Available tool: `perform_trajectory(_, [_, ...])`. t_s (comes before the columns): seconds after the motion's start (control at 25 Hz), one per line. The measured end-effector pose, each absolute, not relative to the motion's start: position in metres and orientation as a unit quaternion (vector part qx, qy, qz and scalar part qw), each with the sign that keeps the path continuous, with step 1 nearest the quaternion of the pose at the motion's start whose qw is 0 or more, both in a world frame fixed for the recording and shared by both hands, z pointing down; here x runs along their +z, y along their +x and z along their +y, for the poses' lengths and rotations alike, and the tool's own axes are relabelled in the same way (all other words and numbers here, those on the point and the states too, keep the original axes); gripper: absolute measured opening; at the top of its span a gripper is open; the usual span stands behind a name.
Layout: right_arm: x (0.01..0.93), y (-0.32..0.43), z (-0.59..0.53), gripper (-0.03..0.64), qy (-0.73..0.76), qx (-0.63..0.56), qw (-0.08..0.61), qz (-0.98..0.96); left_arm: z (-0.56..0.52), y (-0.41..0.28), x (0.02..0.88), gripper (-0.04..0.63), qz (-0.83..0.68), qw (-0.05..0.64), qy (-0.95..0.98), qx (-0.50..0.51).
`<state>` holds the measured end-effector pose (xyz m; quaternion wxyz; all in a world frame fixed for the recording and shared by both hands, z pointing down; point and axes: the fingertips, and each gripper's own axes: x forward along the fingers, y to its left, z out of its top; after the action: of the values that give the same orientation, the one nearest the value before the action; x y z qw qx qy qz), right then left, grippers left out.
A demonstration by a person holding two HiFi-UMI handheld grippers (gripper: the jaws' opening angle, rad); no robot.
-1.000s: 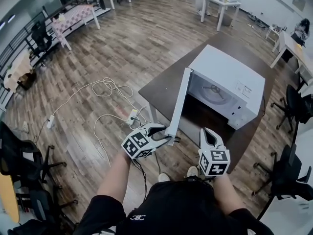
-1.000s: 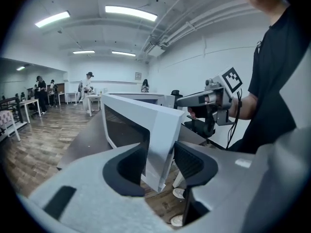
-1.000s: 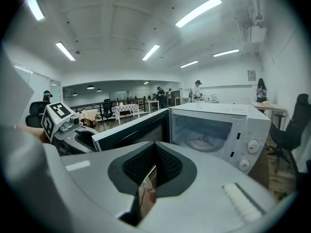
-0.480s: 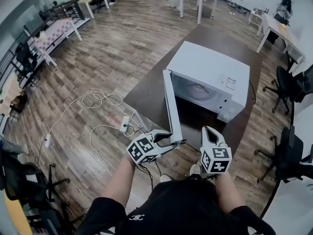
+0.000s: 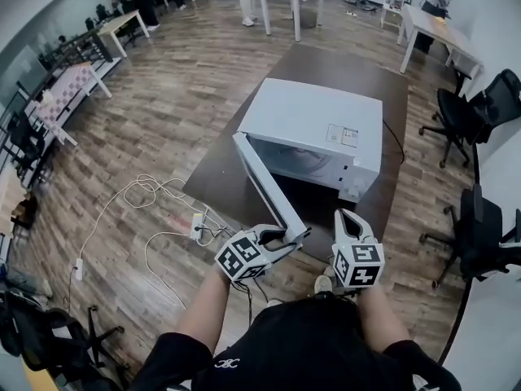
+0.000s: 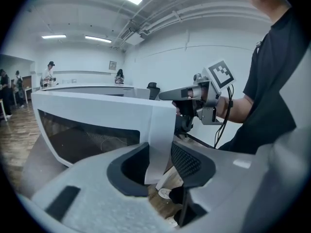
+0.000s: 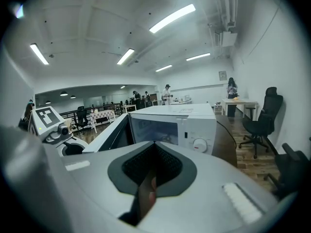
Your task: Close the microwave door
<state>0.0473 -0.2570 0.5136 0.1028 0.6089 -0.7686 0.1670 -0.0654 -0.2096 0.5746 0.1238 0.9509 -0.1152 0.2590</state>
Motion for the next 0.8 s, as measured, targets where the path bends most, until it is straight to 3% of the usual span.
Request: perform_trajectory(0.8, [0.511,0.163,-0.294,0.008,0.620,0.172,0.076,-0.762,-0.282,0.052,0.577,0.140,-0.168,0.149,0.945,0.239])
